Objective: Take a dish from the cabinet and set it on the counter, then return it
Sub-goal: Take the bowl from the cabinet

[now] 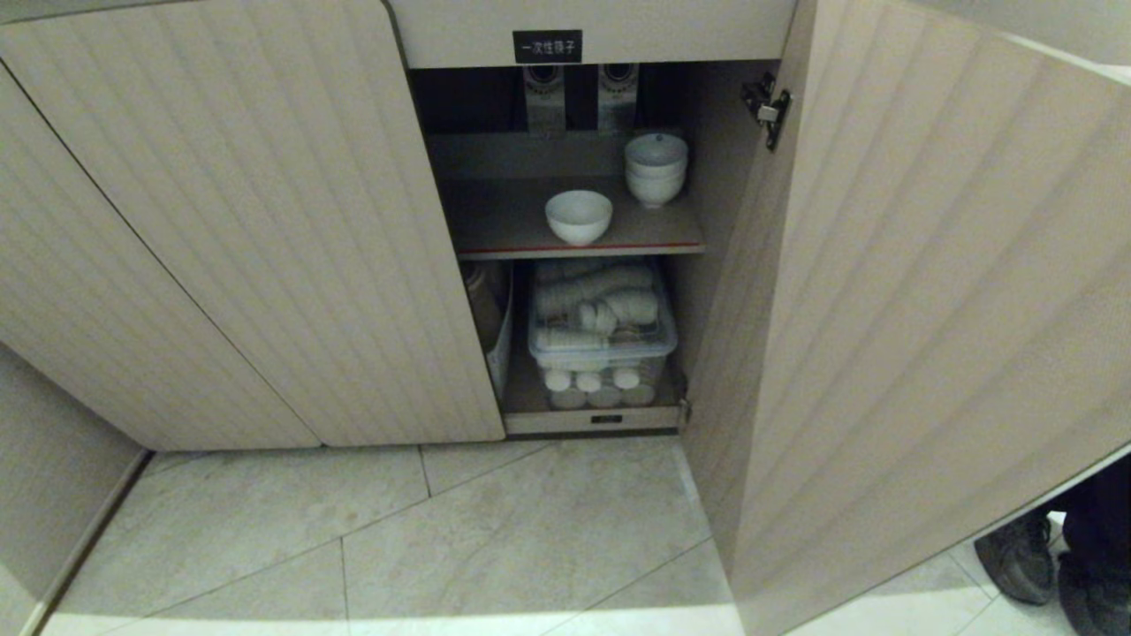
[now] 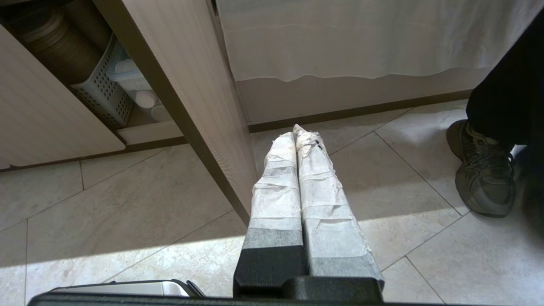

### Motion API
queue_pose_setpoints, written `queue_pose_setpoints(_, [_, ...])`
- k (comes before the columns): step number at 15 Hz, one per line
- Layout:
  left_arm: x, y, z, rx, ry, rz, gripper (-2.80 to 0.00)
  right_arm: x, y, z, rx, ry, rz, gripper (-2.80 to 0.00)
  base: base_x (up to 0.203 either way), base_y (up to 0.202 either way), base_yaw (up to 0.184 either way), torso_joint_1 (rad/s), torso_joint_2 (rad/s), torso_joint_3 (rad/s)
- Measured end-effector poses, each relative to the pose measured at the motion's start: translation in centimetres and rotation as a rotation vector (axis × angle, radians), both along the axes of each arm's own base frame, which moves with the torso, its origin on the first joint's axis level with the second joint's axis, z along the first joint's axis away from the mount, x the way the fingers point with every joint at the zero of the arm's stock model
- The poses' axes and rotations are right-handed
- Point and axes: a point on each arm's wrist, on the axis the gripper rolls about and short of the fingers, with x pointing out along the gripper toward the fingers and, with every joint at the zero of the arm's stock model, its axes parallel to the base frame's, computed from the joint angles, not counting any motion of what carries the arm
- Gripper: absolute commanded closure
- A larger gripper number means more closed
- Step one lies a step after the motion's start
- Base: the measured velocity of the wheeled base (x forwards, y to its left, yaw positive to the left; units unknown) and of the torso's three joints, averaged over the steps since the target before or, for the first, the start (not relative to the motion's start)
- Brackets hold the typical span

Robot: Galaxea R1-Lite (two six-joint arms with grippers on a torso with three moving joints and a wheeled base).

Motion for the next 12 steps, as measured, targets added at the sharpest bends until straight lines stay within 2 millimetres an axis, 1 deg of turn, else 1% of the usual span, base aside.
queue_pose_setpoints(12, [0.00,0.00,-0.01,0.001,0.001,0.000,0.00,0.00,0.00,0.00,0.000,0.000,0.000,0.00,0.000,0.000,0.000,0.000,0.00,0.000])
